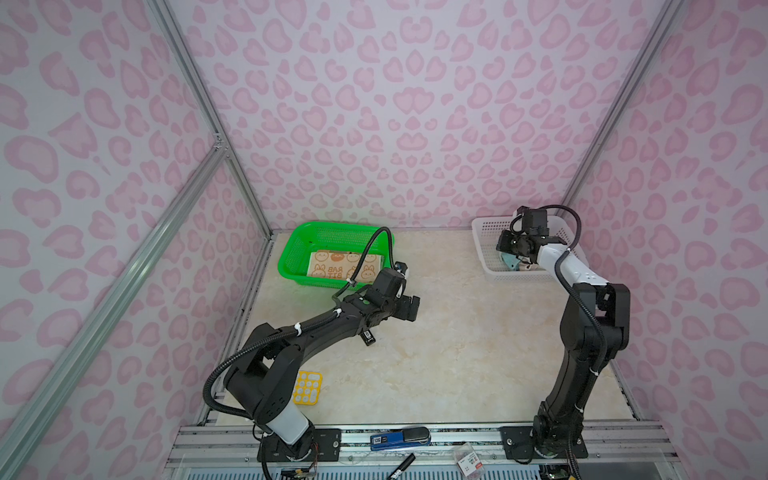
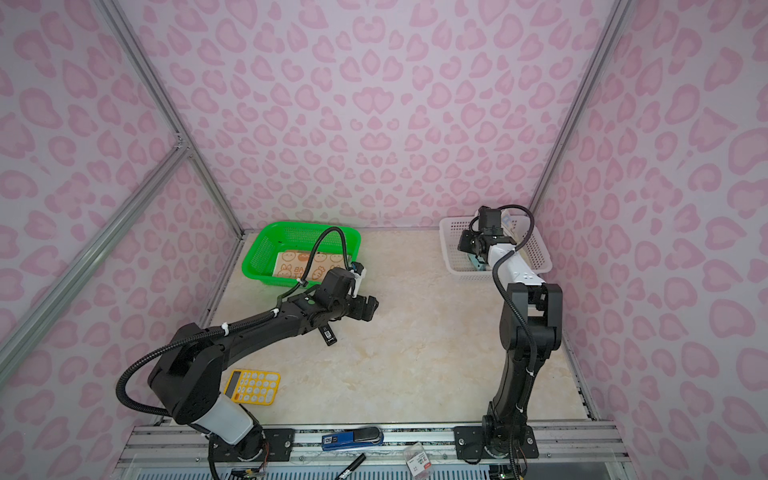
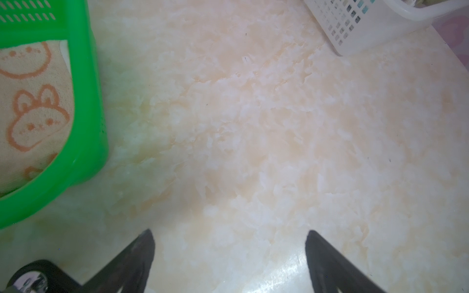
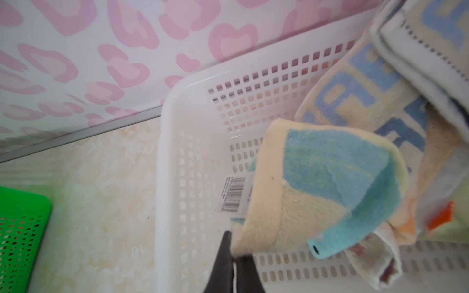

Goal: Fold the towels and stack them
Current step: 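Grasp the teal-and-cream towel in the white basket with the right gripper and lift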

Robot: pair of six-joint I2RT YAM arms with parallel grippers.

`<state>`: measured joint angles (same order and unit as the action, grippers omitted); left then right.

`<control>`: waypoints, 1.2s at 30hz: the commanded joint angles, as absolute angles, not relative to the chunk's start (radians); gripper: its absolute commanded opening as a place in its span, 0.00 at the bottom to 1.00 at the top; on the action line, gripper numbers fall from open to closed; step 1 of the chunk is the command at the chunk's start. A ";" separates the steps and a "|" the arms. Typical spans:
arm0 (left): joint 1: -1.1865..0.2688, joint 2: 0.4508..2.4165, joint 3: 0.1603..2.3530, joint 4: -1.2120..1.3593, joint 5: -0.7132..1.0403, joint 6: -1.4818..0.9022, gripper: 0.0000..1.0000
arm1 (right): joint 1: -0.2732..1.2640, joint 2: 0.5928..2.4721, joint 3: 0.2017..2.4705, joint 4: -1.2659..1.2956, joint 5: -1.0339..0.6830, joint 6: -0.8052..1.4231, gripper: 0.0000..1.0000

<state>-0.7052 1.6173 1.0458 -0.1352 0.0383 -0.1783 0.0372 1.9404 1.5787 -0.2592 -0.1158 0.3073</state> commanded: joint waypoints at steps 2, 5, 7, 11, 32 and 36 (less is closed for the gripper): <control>-0.706 1.624 1.046 -0.128 0.033 -0.175 0.95 | 0.034 1.886 1.531 -0.200 -0.120 0.273 0.00; -0.709 1.624 1.048 -0.132 0.032 -0.175 0.95 | 0.034 1.844 1.502 -0.184 -0.126 0.263 0.00; -0.709 1.625 1.048 -0.132 0.033 -0.176 0.95 | 0.033 1.814 1.496 -0.186 -0.126 0.251 0.00; -0.711 1.624 1.045 -0.138 0.031 -0.175 0.95 | 0.033 1.751 1.501 -0.199 -0.140 0.241 0.00; -0.716 1.598 1.039 -0.108 -0.031 -0.186 0.98 | 0.283 1.398 1.694 -0.371 -0.224 0.075 0.00; -0.716 1.552 1.019 -0.098 -0.072 -0.169 0.98 | 0.404 1.364 1.706 -0.389 -0.188 0.018 0.00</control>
